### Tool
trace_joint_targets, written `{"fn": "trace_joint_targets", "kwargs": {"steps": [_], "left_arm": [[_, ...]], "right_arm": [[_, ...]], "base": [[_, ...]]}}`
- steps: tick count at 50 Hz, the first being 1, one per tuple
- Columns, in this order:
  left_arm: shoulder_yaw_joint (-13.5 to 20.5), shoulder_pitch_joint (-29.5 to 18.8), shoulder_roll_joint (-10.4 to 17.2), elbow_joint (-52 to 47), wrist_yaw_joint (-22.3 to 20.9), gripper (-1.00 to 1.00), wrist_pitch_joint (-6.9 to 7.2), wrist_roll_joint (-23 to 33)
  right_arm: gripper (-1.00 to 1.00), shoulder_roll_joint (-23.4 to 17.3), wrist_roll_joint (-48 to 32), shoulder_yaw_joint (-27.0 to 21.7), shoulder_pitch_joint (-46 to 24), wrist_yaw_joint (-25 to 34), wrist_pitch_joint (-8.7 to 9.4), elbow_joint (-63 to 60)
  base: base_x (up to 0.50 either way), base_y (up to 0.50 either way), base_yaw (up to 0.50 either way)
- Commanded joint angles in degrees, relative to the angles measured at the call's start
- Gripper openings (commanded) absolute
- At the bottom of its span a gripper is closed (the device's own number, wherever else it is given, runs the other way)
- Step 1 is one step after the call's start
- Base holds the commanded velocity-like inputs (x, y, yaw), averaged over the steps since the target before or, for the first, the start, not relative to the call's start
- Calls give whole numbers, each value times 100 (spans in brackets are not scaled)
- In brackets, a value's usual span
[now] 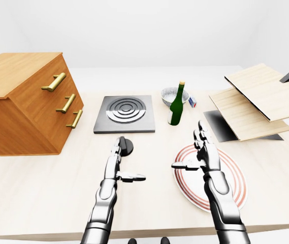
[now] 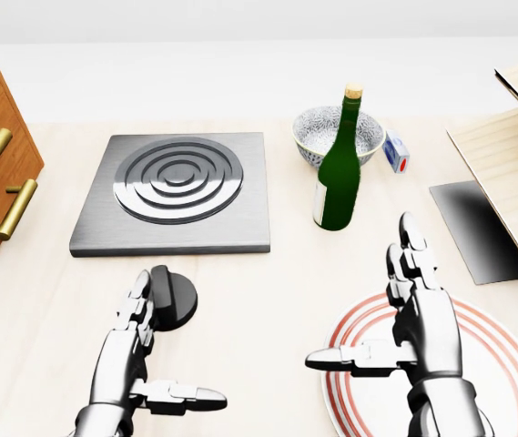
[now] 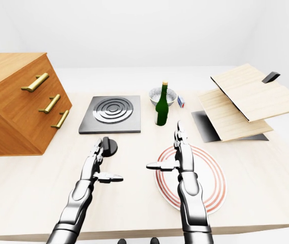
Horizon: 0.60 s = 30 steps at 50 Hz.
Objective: Turn on the stove.
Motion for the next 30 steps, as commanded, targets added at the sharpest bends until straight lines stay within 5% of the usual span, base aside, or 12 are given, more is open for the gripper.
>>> {"fn": "trace_joint_targets", "kwargs": {"steps": [1, 6, 8, 18, 22, 30], "left_arm": [[-169, 198, -94, -32, -119, 100, 0, 38], [-230, 226, -128, -71, -155, 100, 0, 34], [-250, 304, -143, -352, -288, 100, 209, -104], [-563, 415, -295, -1117, -291, 100, 731, -255], [-503, -292, -398, -936, -113, 100, 1000, -261], [-78, -2060, -395, -274, 363, 100, 1000, -438]], "right_arm": [[100, -19, 67, -61, -38, 2, 57, -43], [100, -25, 58, -64, -100, -27, 25, 62], [100, -29, 75, -68, -91, -29, 71, 8], [100, -41, 118, -105, -94, -44, 141, -72], [100, -40, 105, -92, -87, -49, 118, -60], [100, -67, 171, -147, -125, -23, 185, -91]], "base": [[0, 0, 0], [0, 0, 0], [0, 0, 0], [0, 0, 0], [0, 0, 0], [0, 0, 0]]}}
